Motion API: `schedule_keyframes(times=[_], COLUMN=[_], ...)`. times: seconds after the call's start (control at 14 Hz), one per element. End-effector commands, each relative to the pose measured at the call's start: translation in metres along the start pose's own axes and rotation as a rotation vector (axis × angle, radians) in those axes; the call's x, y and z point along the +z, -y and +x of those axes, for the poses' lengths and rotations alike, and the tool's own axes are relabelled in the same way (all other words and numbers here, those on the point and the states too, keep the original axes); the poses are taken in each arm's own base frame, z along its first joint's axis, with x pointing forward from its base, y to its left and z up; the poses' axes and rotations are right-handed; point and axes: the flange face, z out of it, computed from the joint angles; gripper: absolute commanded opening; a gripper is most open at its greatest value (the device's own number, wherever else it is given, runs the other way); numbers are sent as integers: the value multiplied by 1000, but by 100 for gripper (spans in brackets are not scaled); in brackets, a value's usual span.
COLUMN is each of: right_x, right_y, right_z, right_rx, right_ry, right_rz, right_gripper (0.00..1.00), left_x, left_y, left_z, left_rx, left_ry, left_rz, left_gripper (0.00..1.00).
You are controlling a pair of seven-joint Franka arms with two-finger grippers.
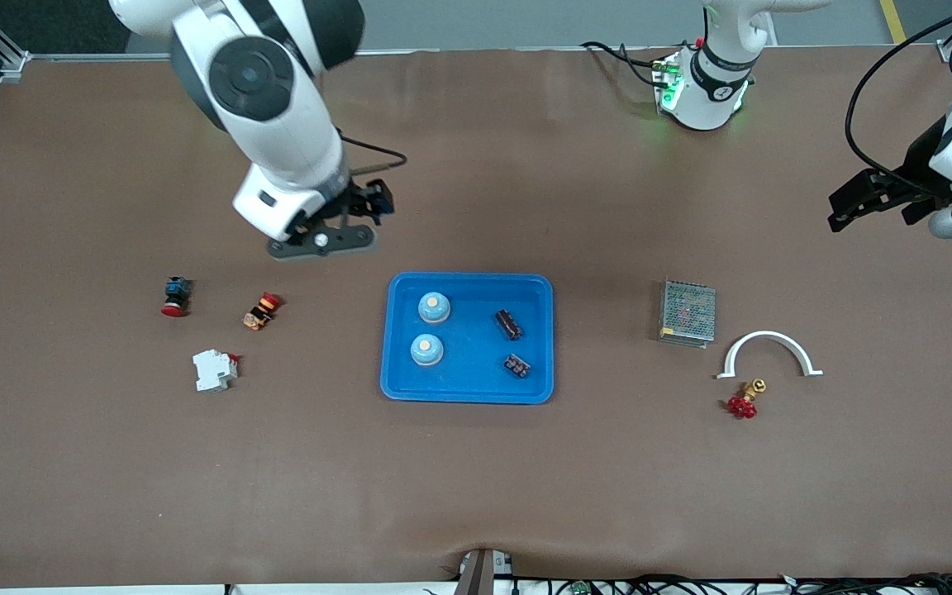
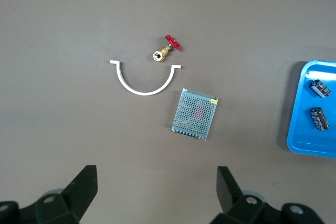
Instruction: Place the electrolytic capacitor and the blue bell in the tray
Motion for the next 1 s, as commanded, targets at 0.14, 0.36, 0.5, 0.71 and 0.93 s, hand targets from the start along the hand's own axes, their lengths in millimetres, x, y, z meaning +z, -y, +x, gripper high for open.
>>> schedule_keyframes(times=[0.14,0.36,0.5,0.71,0.93], right_x=[-45,-64,-71,-65,-53], right_y=[-71,-150,-201,-278,-334], right_z=[-32,-35,-33,-26,-13], right_rx=[-8,-56,-68,-75,-33], right_ry=[26,34,28,26,-2], right_rz=[3,24,41,61,65], right_gripper=[100,100,100,100,100], left_x=[-7,-7,-7,-8,-8], left_y=[1,3,4,4,4], left_z=[-4,-6,-6,-4,-4], left_rx=[17,17,14,14,14], left_ry=[5,20,19,11,11], left_rz=[-14,-13,-13,-14,-14], left_gripper=[100,100,100,100,100])
